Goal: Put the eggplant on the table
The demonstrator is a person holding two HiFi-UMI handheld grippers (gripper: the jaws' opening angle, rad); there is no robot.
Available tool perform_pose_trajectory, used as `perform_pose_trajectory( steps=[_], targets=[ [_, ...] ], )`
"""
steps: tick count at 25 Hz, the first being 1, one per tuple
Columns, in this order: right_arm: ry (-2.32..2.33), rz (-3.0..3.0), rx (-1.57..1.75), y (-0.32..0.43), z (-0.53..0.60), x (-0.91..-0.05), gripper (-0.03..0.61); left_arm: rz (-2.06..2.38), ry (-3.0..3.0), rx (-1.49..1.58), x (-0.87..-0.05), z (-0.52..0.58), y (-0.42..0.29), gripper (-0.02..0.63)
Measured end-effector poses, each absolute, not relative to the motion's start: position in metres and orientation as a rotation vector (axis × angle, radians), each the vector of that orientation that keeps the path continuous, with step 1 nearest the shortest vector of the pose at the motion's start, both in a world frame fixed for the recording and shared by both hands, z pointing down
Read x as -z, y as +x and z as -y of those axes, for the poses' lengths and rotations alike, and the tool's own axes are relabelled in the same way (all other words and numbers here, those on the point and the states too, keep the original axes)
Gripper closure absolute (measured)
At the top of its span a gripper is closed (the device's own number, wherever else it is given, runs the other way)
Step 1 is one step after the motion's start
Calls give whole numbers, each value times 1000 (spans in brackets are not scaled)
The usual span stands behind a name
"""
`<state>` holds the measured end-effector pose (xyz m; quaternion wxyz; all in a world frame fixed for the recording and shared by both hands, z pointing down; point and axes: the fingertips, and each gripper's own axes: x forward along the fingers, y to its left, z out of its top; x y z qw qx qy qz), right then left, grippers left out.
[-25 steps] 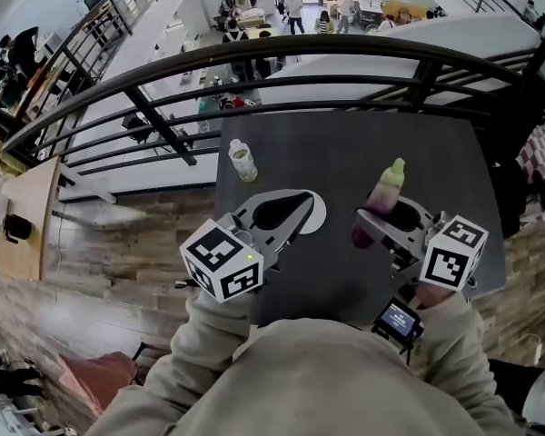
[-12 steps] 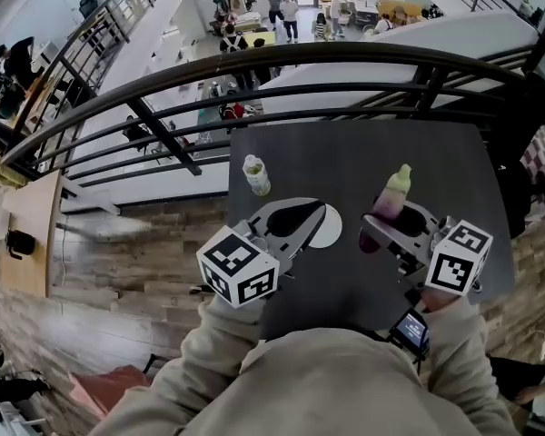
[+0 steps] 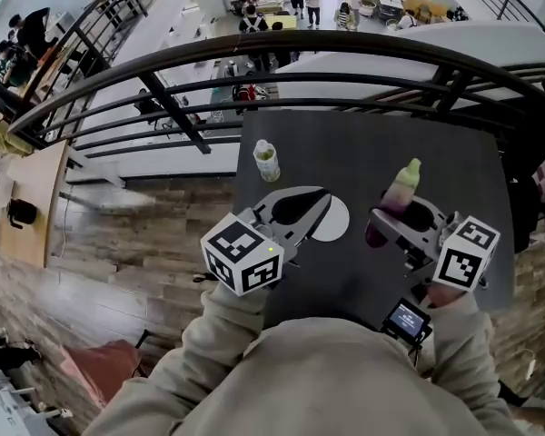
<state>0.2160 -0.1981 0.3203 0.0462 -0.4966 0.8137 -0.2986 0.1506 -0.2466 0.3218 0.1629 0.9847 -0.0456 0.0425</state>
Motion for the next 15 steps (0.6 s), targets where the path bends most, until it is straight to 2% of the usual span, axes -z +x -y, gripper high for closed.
perform_pose_trajectory(
  steps=[15],
  targets=[
    [-1447,-2541,939,207,202,-325,364,182,2767,-79,-327,243,137,609]
  ],
)
